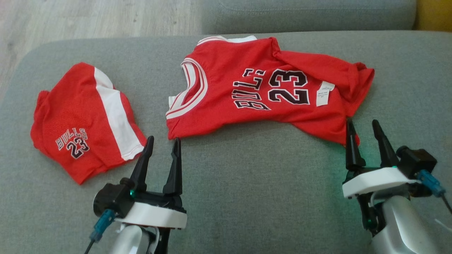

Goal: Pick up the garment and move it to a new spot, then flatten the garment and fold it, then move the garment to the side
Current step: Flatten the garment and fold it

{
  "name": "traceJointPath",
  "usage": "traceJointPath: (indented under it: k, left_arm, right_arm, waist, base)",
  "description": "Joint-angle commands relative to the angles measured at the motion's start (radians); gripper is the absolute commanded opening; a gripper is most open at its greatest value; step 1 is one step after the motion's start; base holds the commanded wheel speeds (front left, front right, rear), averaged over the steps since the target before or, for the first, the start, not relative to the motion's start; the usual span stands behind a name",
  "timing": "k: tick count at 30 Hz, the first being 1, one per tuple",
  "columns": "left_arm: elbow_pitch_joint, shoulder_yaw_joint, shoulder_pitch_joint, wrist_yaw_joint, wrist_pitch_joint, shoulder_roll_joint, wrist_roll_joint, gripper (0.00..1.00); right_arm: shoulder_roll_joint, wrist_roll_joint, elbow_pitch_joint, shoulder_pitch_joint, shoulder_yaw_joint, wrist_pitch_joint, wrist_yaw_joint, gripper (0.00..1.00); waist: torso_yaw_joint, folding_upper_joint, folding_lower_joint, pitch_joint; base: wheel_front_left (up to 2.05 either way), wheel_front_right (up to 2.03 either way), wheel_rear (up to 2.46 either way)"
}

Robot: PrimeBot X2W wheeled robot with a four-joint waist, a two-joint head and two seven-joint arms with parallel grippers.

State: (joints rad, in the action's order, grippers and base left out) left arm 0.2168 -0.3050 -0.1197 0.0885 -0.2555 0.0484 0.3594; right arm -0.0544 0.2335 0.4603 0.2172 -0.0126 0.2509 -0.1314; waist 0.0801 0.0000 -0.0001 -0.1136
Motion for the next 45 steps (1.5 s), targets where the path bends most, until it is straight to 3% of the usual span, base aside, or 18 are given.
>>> traceJointPath:
  k: [1, 7, 13, 17, 24, 25, 26, 32, 37, 45]
  left_arm:
    - [-0.037, 0.024, -0.04, 0.002, -0.006, 0.002, -0.012, 1.0]
    - [-0.03, 0.012, -0.06, 0.009, -0.006, 0.002, -0.013, 1.0]
    - [-0.02, 0.003, -0.075, 0.014, -0.006, 0.002, -0.008, 1.0]
    - [-0.016, 0.0, -0.08, 0.017, -0.006, 0.002, -0.006, 1.0]
    - [-0.015, -0.01, -0.093, 0.02, -0.006, 0.002, -0.005, 1.0]
    - [-0.014, -0.01, -0.094, 0.02, -0.006, 0.002, -0.005, 1.0]
    - [-0.013, -0.009, -0.095, 0.02, -0.006, 0.002, -0.006, 1.0]
    - [-0.008, 0.004, -0.095, 0.016, -0.006, 0.002, -0.009, 1.0]
    - [-0.008, 0.01, -0.085, 0.014, -0.006, 0.002, -0.007, 1.0]
    - [-0.014, 0.014, -0.052, 0.003, -0.006, 0.002, 0.0, 1.0]
  right_arm:
    - [0.004, -0.014, -0.034, 0.047, -0.014, 0.008, 0.001, 1.0]
    - [0.004, -0.073, 0.042, 0.134, 0.087, -0.086, 0.001, 1.0]
    - [0.004, -0.088, 0.219, 0.262, 0.252, -0.17, 0.001, 1.0]
    - [0.004, -0.127, 0.37, 0.356, 0.36, -0.179, 0.001, 1.0]
    - [0.004, -0.182, 0.599, 0.505, 0.429, -0.126, 0.001, 1.0]
    - [0.004, -0.198, 0.625, 0.52, 0.437, -0.119, 0.001, 0.78]
    - [0.004, -0.22, 0.643, 0.534, 0.444, -0.107, 0.001, 0.0]
    - [0.004, -0.292, 0.679, 0.59, 0.452, -0.025, 0.001, 0.0]
    - [0.004, -0.313, 0.632, 0.61, 0.388, 0.008, 0.001, 0.0]
    - [0.004, -0.162, 0.323, 0.505, 0.142, 0.011, 0.001, 0.0]
  waist:
    - [0.002, 0.0, 0.0001, -0.009]
    - [0.045, 0.0, 0.0001, -0.051]
    - [0.102, 0.0, 0.0001, -0.085]
    - [0.123, 0.0, 0.0001, -0.101]
    - [0.143, 0.0, 0.0001, -0.117]
    - [0.144, 0.0, 0.0001, -0.118]
    - [0.144, 0.0, 0.0001, -0.119]
    - [0.13, 0.0, 0.0001, -0.109]
    - [0.097, 0.0, 0.0001, -0.077]
    - [0.038, 0.0, 0.0001, -0.014]
  base:
    - [0.0, 0.0, 0.0]
    - [0.0, 0.0, 0.0]
    - [0.0, 0.0, 0.0]
    - [0.0, 0.0, 0.0]
    - [0.0, 0.0, 0.0]
    - [0.0, 0.0, 0.0]
    - [0.0, 0.0, 0.0]
    - [0.0, 0.0, 0.0]
    - [0.0, 0.0, 0.0]
    - [0.0, 0.0, 0.0]
